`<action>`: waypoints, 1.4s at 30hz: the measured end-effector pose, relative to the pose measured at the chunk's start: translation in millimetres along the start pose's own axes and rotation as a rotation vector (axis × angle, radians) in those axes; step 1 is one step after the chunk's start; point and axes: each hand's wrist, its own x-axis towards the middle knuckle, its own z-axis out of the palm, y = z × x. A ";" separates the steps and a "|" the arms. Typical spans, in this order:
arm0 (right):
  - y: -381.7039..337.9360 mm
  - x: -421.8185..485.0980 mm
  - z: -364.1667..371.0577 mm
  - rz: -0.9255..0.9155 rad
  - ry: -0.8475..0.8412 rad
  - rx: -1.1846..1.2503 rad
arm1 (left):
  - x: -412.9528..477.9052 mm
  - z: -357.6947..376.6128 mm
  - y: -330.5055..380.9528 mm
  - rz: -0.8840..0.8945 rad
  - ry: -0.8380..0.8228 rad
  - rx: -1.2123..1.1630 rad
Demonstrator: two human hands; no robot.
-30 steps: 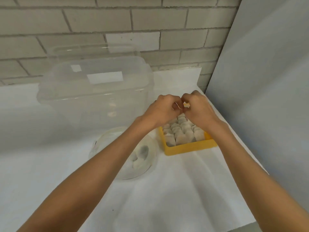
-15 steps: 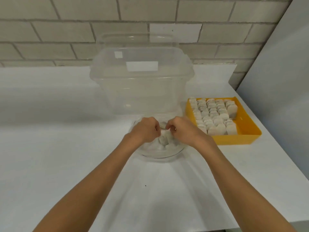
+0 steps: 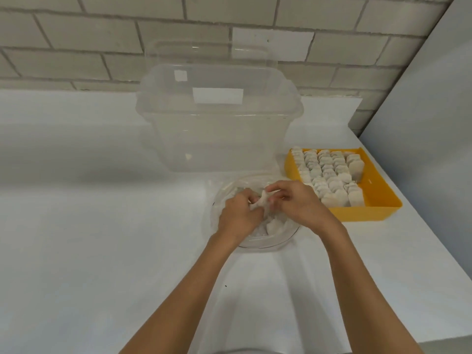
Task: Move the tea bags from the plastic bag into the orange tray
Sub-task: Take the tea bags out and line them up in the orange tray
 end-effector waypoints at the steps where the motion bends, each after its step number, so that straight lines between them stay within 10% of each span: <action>1: 0.1 -3.0 -2.6 0.009 0.012 0.070 | -4.7 -3.4 0.5 0.024 0.019 -0.037; 9: -9.5 -24.7 -5.6 0.048 0.025 0.373 | -38.2 -35.9 6.3 -0.054 -0.040 -0.712; 25: -26.9 -32.3 6.8 0.118 0.029 0.809 | -43.7 -34.7 3.8 -0.175 -0.141 -1.101; 34: -33.7 -29.7 22.5 -0.030 0.416 0.448 | -52.2 -24.5 16.8 0.300 0.215 -0.362; 42: -34.3 -31.9 10.6 -0.112 0.138 0.534 | -47.1 -31.5 18.3 0.164 0.063 -0.750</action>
